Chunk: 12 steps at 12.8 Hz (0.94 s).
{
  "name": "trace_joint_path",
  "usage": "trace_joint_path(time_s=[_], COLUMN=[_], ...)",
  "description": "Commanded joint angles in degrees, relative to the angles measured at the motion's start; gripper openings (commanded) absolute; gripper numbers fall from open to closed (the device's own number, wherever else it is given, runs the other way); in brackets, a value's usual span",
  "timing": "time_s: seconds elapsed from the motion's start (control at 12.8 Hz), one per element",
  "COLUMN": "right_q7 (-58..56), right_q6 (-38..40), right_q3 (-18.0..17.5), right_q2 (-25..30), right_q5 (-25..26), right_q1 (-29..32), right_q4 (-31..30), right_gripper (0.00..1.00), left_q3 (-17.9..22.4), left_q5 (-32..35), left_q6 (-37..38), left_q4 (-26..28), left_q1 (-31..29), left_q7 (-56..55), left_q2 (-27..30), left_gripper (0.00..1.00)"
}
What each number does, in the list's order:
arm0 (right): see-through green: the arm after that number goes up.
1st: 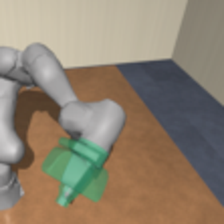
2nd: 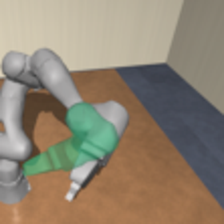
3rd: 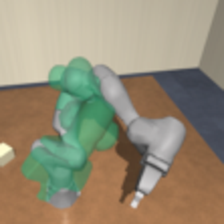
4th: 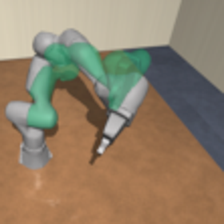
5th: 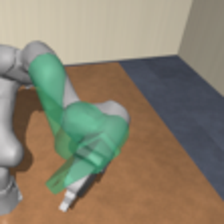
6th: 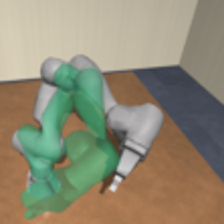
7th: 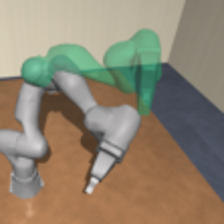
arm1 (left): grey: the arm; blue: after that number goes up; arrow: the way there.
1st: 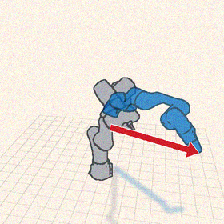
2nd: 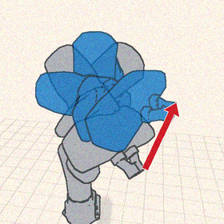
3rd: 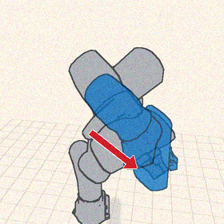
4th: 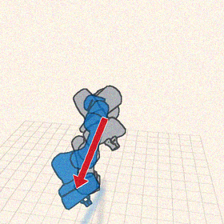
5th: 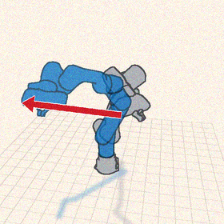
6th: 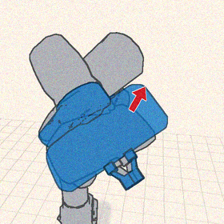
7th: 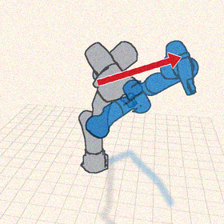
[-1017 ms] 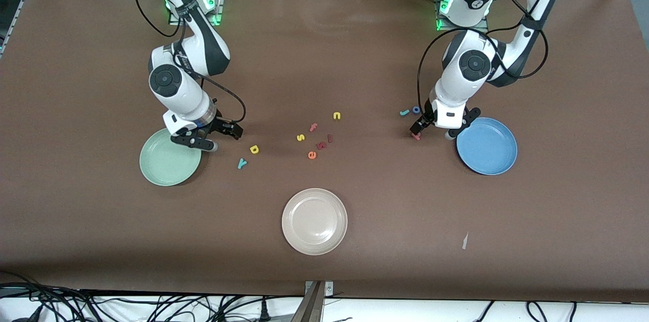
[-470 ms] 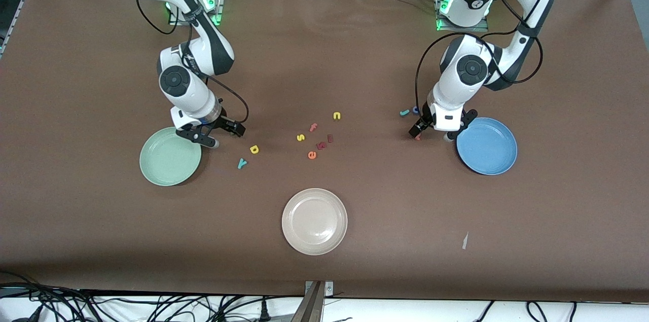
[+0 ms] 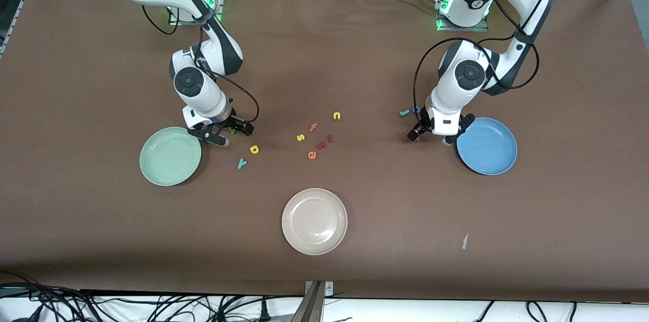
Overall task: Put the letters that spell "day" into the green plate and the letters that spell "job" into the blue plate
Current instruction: 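Lower and close the right gripper on the b while the left grips the d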
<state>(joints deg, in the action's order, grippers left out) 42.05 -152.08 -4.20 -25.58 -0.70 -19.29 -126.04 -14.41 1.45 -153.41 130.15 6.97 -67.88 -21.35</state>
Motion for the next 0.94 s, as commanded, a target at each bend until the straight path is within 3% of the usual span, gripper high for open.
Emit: trace_joint_path(time_s=[0.0,0.16,0.47,0.7,0.86], right_q7=[0.5,0.4,-0.2,-0.2,-0.3], right_q6=[-0.8,-0.8,-0.7,-0.7,-0.7], right_q3=[0.2,0.2,0.4,0.5,0.5], right_q2=[0.4,0.4,0.7,0.7,0.9], right_q5=[-0.3,-0.2,0.0,0.1,0.1], right_q1=[-0.3,-0.3,-0.3,-0.3,-0.2], right_q4=[-0.5,-1.0,-1.3,-1.6,-1.8], right_gripper=[0.93,0.85,0.77,0.72,0.66], left_q3=[0.5,0.5,0.4,0.4,0.5], left_q5=[2.0,4.9,7.6,8.7,9.8], left_q6=[-0.1,-0.1,0.0,0.3,0.6], left_q4=[-1.8,-2.1,-3.0,-3.0,-3.0], left_q1=[0.7,0.7,0.6,1.5,1.6], left_q7=[-3.9,-4.5,-4.9,-5.9,-6.0], left_q2=[-1.6,-2.6,-4.4,-4.5,-4.4], left_gripper=[0.84,0.84,0.81,0.69,0.68])
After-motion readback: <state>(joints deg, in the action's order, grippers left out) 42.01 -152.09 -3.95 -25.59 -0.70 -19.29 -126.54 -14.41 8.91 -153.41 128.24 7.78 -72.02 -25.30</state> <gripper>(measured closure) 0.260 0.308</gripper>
